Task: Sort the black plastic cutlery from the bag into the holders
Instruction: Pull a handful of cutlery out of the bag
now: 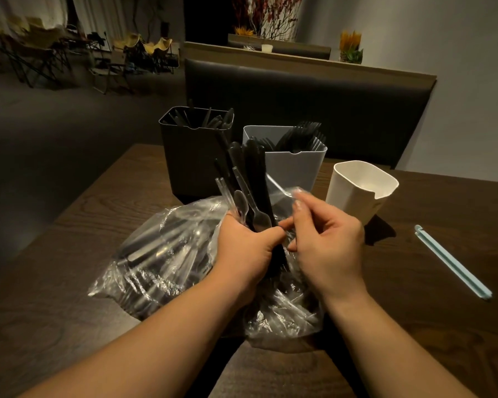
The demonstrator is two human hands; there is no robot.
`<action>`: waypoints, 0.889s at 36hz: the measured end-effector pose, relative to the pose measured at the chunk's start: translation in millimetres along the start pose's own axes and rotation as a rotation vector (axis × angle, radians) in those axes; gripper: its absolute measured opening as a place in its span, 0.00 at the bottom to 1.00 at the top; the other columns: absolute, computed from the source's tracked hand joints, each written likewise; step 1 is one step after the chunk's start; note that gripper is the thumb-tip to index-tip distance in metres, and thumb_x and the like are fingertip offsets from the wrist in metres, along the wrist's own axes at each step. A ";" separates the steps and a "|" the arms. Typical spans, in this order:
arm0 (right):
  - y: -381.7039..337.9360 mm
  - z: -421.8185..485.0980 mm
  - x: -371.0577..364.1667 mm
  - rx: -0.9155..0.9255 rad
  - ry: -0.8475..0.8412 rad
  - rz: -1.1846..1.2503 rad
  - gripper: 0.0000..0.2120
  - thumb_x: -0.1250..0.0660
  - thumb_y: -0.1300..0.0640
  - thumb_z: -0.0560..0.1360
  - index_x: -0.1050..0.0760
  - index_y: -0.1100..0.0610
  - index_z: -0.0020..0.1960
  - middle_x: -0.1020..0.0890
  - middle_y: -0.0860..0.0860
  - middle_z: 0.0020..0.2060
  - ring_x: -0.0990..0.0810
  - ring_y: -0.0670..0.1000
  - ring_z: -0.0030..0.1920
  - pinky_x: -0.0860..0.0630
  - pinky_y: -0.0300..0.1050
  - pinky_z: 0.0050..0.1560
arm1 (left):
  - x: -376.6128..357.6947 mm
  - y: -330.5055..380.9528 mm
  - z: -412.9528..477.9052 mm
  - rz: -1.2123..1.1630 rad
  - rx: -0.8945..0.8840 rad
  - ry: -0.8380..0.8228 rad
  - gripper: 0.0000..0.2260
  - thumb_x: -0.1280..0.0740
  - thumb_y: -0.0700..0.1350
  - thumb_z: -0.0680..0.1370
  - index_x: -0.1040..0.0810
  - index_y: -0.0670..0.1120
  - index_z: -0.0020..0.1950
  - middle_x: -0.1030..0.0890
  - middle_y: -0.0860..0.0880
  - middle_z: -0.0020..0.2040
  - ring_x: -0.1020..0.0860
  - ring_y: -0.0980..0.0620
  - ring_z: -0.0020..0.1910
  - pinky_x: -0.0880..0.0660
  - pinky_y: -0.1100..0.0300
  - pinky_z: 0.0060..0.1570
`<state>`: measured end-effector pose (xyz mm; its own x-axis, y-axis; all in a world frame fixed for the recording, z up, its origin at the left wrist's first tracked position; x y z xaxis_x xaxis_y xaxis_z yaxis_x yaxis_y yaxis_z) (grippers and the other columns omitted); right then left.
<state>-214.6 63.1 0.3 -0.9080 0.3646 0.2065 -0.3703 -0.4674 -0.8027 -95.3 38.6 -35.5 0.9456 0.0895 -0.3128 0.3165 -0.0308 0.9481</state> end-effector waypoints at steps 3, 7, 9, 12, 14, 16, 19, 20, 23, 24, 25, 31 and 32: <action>-0.4 2.8 0.6 0.052 -0.009 -0.060 0.11 0.35 0.53 0.79 0.21 0.37 0.54 0.16 0.43 0.36 0.16 0.47 0.37 0.17 0.54 0.38 | 0.0 2.4 -1.3 0.003 -0.004 0.016 0.24 0.22 0.37 0.63 0.24 0.34 0.56 0.17 0.33 0.45 0.15 0.37 0.44 0.19 0.50 0.40; 0.4 3.5 7.8 0.018 0.101 0.005 0.09 0.35 0.54 0.81 0.20 0.49 0.60 0.15 0.47 0.39 0.17 0.49 0.32 0.18 0.53 0.34 | 2.0 4.8 -1.9 0.067 0.002 0.033 0.23 0.26 0.38 0.61 0.24 0.34 0.54 0.19 0.32 0.44 0.16 0.38 0.42 0.18 0.41 0.42; -4.0 4.8 11.9 0.001 0.141 0.076 0.12 0.36 0.57 0.82 0.22 0.53 0.64 0.14 0.50 0.44 0.18 0.52 0.31 0.20 0.46 0.32 | 3.1 4.8 -2.5 0.090 0.013 0.039 0.24 0.25 0.40 0.60 0.23 0.36 0.55 0.17 0.35 0.45 0.15 0.38 0.43 0.17 0.40 0.42; -16.7 12.3 23.8 0.024 0.153 0.155 0.11 0.38 0.60 0.83 0.23 0.55 0.63 0.15 0.52 0.47 0.18 0.53 0.31 0.23 0.39 0.30 | 3.7 4.7 -3.1 0.104 0.010 0.048 0.22 0.24 0.38 0.63 0.24 0.37 0.55 0.17 0.38 0.43 0.15 0.41 0.42 0.19 0.49 0.39; -21.1 23.2 37.8 0.032 0.162 0.126 0.08 0.40 0.61 0.83 0.25 0.52 0.58 0.16 0.53 0.45 0.19 0.53 0.30 0.23 0.40 0.29 | 2.9 4.3 -3.3 0.117 -0.005 0.049 0.18 0.24 0.34 0.67 0.24 0.39 0.54 0.17 0.41 0.42 0.16 0.43 0.41 0.19 0.50 0.40; -17.8 37.9 56.6 -0.016 0.205 0.077 0.08 0.40 0.60 0.83 0.32 0.46 0.54 0.16 0.55 0.42 0.20 0.53 0.28 0.24 0.42 0.28 | 0.5 5.2 -5.1 0.138 -0.027 0.038 0.16 0.25 0.31 0.69 0.24 0.40 0.52 0.17 0.42 0.40 0.16 0.44 0.41 0.18 0.49 0.41; -7.2 60.5 87.1 -0.044 0.291 -0.081 0.09 0.38 0.57 0.83 0.35 0.44 0.50 0.16 0.54 0.40 0.18 0.51 0.29 0.23 0.45 0.31 | -2.5 6.3 -7.2 0.154 -0.061 0.005 0.13 0.27 0.29 0.70 0.24 0.42 0.48 0.17 0.47 0.35 0.17 0.51 0.35 0.19 0.58 0.35; -2.2 68.3 97.0 -0.040 0.306 -0.161 0.07 0.37 0.56 0.83 0.33 0.46 0.50 0.16 0.52 0.40 0.17 0.49 0.32 0.21 0.47 0.32 | -3.6 6.5 -7.6 0.162 -0.075 -0.011 0.12 0.27 0.28 0.70 0.24 0.42 0.46 0.18 0.48 0.33 0.17 0.52 0.33 0.20 0.60 0.33; 8.1 90.6 121.0 -0.027 0.320 -0.372 0.01 0.35 0.54 0.81 0.25 0.50 0.51 0.17 0.48 0.42 0.15 0.47 0.43 0.17 0.52 0.40 | -4.8 6.8 -7.4 0.186 -0.111 -0.030 0.12 0.27 0.28 0.69 0.23 0.40 0.47 0.17 0.47 0.34 0.17 0.53 0.33 0.23 0.63 0.31; 9.6 97.6 126.4 -0.014 0.308 -0.458 0.02 0.34 0.53 0.81 0.23 0.50 0.51 0.17 0.48 0.44 0.16 0.48 0.45 0.17 0.51 0.42 | -5.2 7.1 -7.4 0.188 -0.116 -0.036 0.13 0.27 0.28 0.69 0.23 0.40 0.49 0.17 0.47 0.35 0.16 0.52 0.35 0.22 0.63 0.32; 10.0 103.7 130.1 0.000 0.287 -0.545 0.04 0.34 0.53 0.80 0.21 0.51 0.52 0.17 0.49 0.45 0.18 0.49 0.47 0.20 0.48 0.44 | -5.3 6.9 -6.9 0.194 -0.122 -0.043 0.13 0.27 0.27 0.69 0.23 0.40 0.50 0.16 0.46 0.36 0.16 0.51 0.36 0.22 0.63 0.32; 11.8 128.3 128.7 0.035 0.151 -0.781 0.09 0.32 0.55 0.79 0.19 0.53 0.59 0.16 0.52 0.52 0.20 0.53 0.54 0.26 0.44 0.50 | -5.0 4.0 -3.8 0.248 -0.131 -0.069 0.16 0.26 0.29 0.70 0.21 0.40 0.55 0.14 0.43 0.42 0.14 0.46 0.43 0.19 0.54 0.41; 12.8 129.4 126.5 0.040 0.135 -0.811 0.08 0.31 0.54 0.79 0.20 0.51 0.58 0.17 0.51 0.51 0.20 0.53 0.53 0.26 0.45 0.48 | -4.7 3.8 -3.2 0.251 -0.131 -0.071 0.16 0.25 0.30 0.70 0.21 0.40 0.55 0.14 0.44 0.43 0.14 0.47 0.43 0.19 0.53 0.41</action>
<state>-359.5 -0.9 88.6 -0.3245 0.6939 0.6428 -0.9103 -0.0443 -0.4117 -98.9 41.2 -30.2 0.9975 0.0251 -0.0662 0.0638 0.0861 0.9942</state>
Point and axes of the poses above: each hand's wrist, its own z-axis towards the middle knuckle, its own x-axis out of the back of the hand, y = z × x, the point moved 3 cm from there along z, towards the middle knuckle
